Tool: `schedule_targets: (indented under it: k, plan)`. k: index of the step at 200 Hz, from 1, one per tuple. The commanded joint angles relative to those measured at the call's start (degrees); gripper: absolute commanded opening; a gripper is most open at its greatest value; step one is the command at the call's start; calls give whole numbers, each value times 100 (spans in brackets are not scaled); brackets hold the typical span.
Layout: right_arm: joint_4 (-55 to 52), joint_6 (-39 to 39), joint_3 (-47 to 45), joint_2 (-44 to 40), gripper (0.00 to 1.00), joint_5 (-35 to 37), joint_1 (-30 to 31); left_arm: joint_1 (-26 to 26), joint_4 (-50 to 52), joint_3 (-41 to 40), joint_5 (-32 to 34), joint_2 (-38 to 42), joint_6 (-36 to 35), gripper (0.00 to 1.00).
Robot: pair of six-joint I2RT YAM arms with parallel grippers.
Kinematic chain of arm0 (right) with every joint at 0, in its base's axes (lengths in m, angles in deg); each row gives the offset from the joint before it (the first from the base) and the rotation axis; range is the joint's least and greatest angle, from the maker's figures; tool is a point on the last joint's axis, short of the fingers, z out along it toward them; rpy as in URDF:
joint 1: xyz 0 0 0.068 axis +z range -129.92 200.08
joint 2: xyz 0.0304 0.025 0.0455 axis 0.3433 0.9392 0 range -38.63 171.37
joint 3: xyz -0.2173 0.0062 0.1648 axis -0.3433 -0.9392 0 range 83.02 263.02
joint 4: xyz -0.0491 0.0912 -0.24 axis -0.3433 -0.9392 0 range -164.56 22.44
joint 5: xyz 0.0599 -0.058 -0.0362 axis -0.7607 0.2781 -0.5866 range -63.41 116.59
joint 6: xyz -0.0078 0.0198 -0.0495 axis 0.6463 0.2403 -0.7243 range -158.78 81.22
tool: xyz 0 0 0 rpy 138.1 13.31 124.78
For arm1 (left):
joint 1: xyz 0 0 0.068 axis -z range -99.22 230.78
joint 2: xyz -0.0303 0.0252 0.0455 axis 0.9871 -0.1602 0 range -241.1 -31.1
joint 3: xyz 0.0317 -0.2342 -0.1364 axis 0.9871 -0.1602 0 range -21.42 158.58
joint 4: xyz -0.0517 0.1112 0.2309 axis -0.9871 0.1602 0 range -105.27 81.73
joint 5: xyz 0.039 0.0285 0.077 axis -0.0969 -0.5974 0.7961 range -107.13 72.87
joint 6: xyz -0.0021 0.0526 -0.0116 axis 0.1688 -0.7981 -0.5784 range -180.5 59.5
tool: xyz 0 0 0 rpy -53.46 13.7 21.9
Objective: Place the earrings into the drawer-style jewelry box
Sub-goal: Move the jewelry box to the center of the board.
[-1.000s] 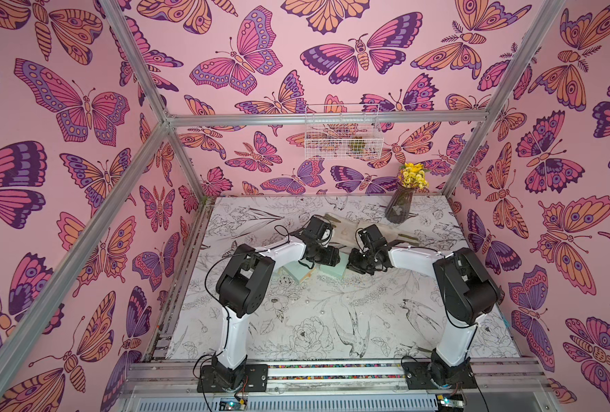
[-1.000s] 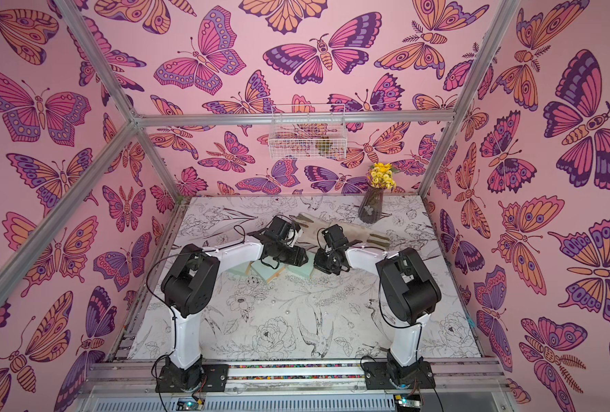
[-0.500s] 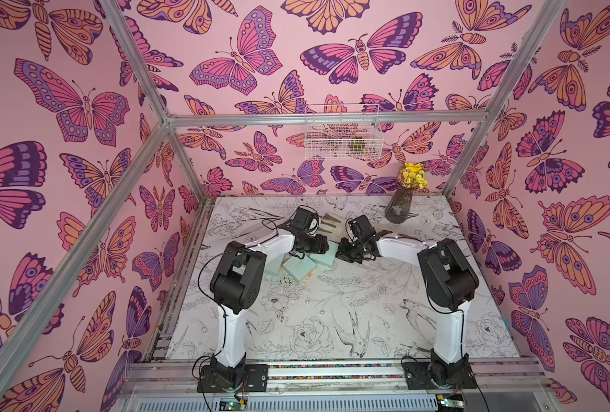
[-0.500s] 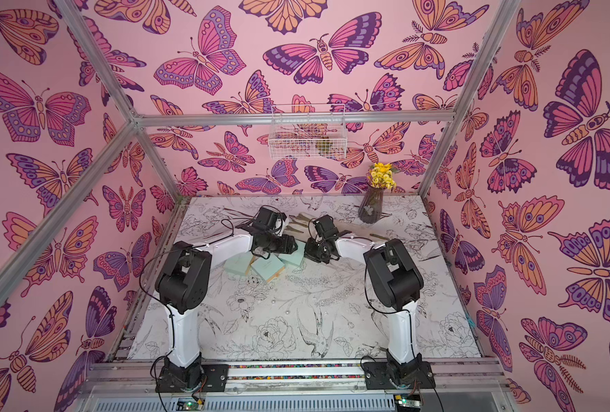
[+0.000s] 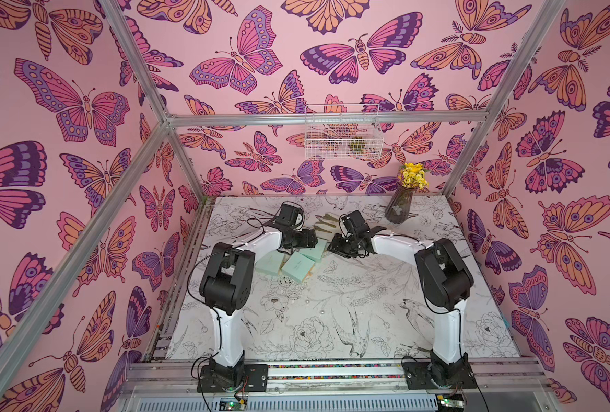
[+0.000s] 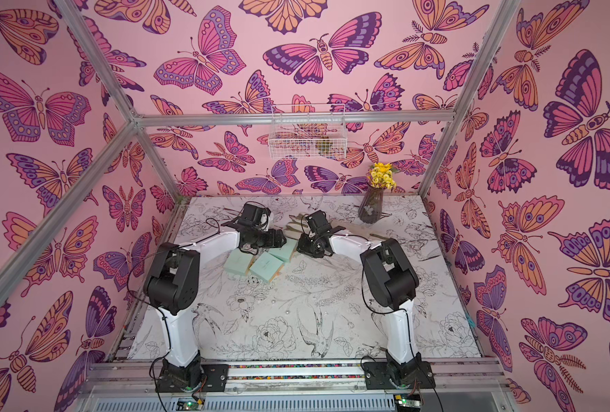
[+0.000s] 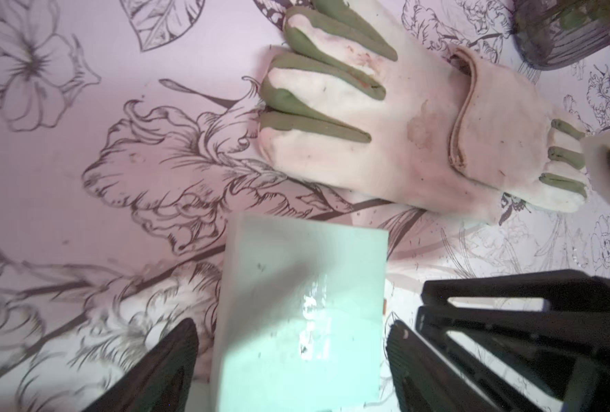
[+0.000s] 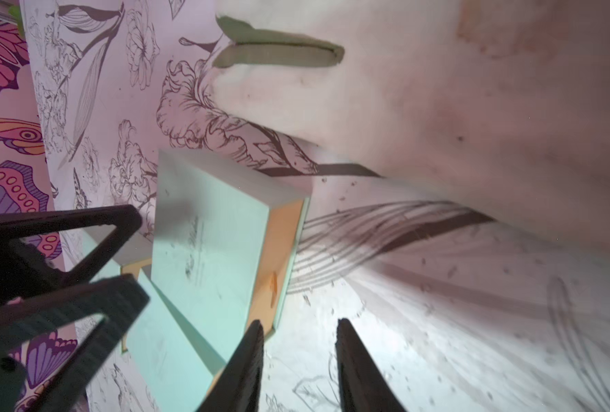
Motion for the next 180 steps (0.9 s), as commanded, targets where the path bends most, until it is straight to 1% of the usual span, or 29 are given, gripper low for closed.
schedule_targets:
  k: [1, 29, 60, 90, 121, 180]
  plan:
    - [-11, -280, -467, -616, 37, 354, 20, -34, 54, -471, 290, 669, 5, 84]
    - [199, -299, -1091, -1071, 37, 341, 20, -34, 36, -1086, 334, 1123, 63, 79]
    - [235, -326, -1447, -1343, 37, 387, 21, -34, 36, -1401, 340, 1126, 46, 76]
    - [227, -352, -1556, -1430, 37, 360, 20, -34, 41, -1470, 456, 992, 77, 75]
    - [227, -370, -1603, -1470, 37, 316, 23, -34, 52, -1457, 601, 893, 16, 78]
    - [320, -352, -1666, -1445, 37, 78, 45, -34, 158, -1483, 529, 776, 11, 79]
